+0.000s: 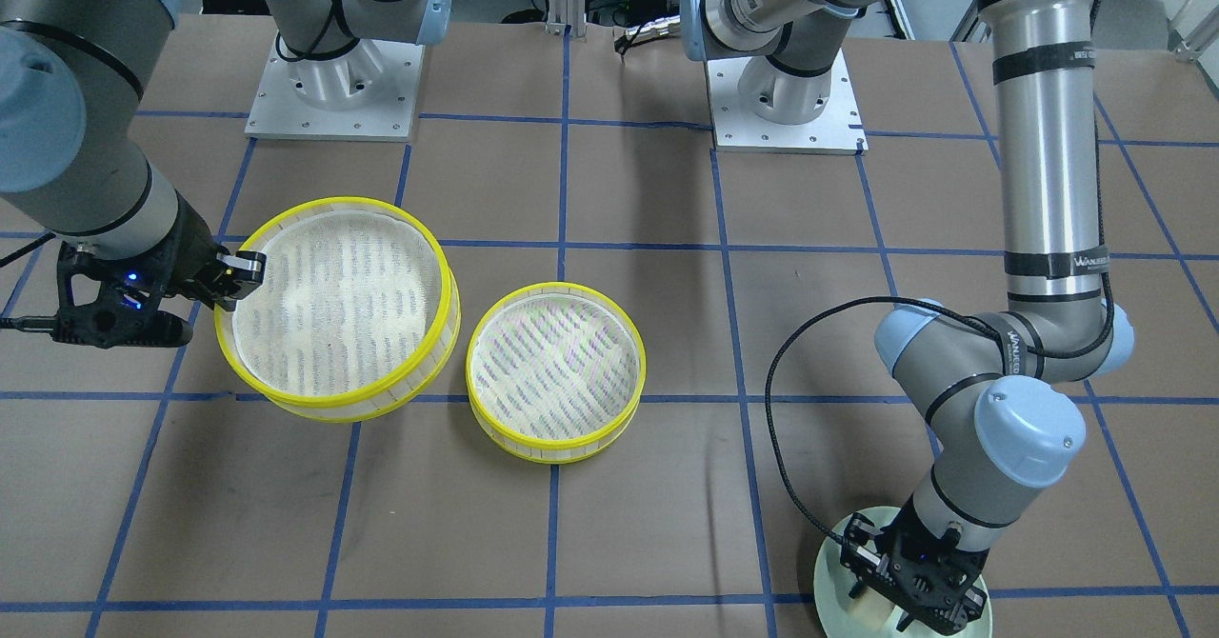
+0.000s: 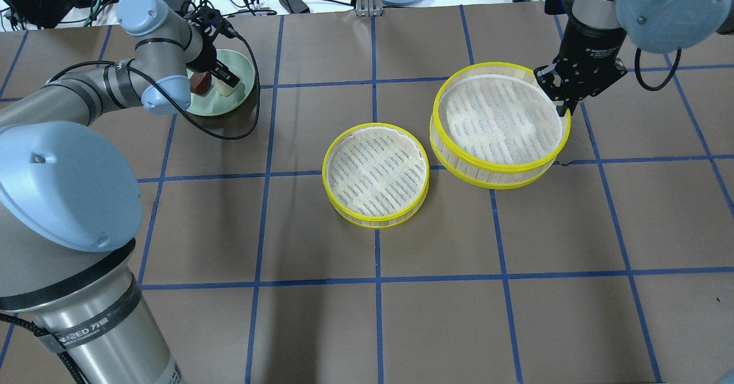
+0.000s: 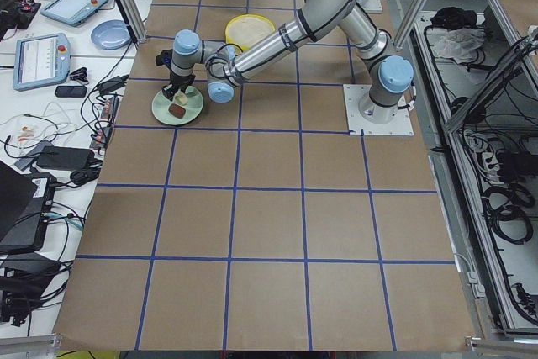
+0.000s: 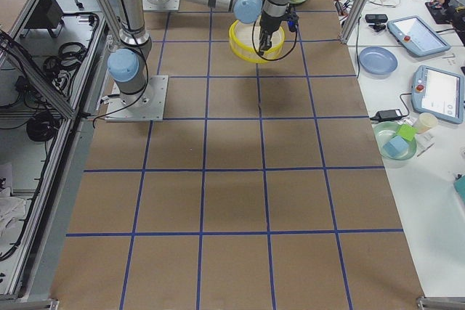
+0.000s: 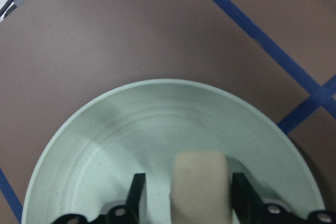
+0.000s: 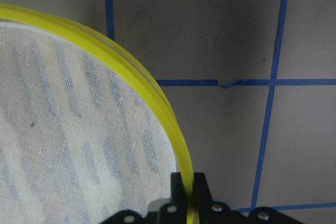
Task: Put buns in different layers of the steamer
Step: 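Grasp the white bun on the green plate with the left gripper, then carry the white bun with the left gripper over the bottom steamer tier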
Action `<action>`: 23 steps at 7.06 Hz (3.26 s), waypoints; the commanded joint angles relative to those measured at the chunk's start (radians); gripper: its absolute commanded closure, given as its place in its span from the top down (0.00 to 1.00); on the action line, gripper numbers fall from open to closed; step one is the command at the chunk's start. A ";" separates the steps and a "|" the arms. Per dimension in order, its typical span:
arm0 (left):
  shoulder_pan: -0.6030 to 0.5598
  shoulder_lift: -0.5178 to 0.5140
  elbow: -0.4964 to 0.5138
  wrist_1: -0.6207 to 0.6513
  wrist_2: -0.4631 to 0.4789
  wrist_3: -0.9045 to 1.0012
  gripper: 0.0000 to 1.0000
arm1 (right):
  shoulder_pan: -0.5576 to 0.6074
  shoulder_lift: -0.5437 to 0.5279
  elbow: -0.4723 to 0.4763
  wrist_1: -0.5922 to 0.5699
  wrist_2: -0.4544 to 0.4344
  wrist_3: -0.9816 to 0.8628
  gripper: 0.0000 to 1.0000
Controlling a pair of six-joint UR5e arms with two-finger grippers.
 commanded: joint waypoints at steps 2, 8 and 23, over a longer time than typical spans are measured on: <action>0.001 0.021 0.000 -0.003 -0.009 -0.026 0.00 | 0.000 -0.001 0.003 -0.001 0.000 0.003 0.00; -0.142 0.226 -0.004 -0.169 -0.037 -0.694 0.00 | 0.000 -0.001 0.005 0.001 0.000 0.003 0.00; -0.446 0.311 -0.208 -0.359 -0.042 -1.378 1.00 | 0.000 -0.003 0.005 0.001 0.000 0.003 0.00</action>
